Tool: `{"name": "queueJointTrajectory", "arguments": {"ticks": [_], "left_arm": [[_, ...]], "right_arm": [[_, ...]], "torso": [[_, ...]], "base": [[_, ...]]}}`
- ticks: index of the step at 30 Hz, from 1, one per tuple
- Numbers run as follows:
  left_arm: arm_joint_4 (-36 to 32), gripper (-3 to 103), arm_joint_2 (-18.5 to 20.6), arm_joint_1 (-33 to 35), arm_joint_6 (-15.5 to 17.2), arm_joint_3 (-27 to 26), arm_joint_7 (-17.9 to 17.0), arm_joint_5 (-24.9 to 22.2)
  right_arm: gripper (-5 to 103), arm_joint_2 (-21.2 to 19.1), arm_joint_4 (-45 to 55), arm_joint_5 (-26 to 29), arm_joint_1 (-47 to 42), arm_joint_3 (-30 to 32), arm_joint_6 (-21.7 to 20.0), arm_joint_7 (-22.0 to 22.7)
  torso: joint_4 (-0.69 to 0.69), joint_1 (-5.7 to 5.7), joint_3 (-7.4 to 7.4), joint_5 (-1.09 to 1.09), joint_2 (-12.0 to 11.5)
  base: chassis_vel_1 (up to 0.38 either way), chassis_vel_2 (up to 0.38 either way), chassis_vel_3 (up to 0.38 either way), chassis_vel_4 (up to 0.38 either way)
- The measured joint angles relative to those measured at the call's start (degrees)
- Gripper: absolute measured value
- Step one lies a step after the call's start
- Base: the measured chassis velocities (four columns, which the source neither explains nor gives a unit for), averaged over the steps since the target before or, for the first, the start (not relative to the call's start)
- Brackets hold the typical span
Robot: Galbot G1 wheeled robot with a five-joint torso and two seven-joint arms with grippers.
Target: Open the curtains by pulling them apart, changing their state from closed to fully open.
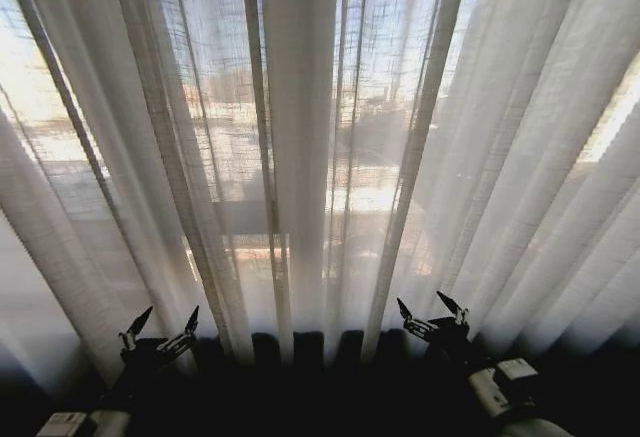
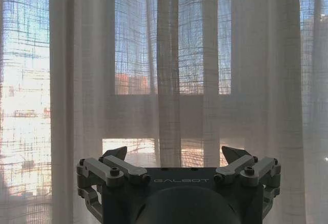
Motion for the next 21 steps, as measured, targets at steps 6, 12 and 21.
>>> {"name": "queueJointTrajectory", "arguments": {"ticks": [6, 12, 21], "left_arm": [[-0.02, 100, -0.1, 0.09, -0.08, -0.19, 0.02, 0.03], [0.1, 100, -0.27, 0.25, -0.23, -0.01, 0.04, 0.35], [0.33, 100, -0.23, 0.15, -0.46, 0.21, 0.09, 0.79]], "right_arm": [[100, -0.12, -0.05, 0.21, -0.03, 0.04, 0.0, 0.05], [100, 0.01, -0.06, 0.29, -0.35, 0.02, 0.0, 0.06], [100, 0.09, -0.1, 0.34, -0.47, 0.06, 0.01, 0.06]], "torso": [[-0.01, 0.01, 0.0, 0.01, 0.0], [-0.01, 0.02, 0.01, -0.02, -0.01], [-0.01, 0.02, 0.0, 0.0, -0.01]], "base": [[0.115, 0.11, -0.123, -0.136], [0.229, 0.238, -0.23, -0.247], [0.32, 0.314, -0.311, -0.314]]}}
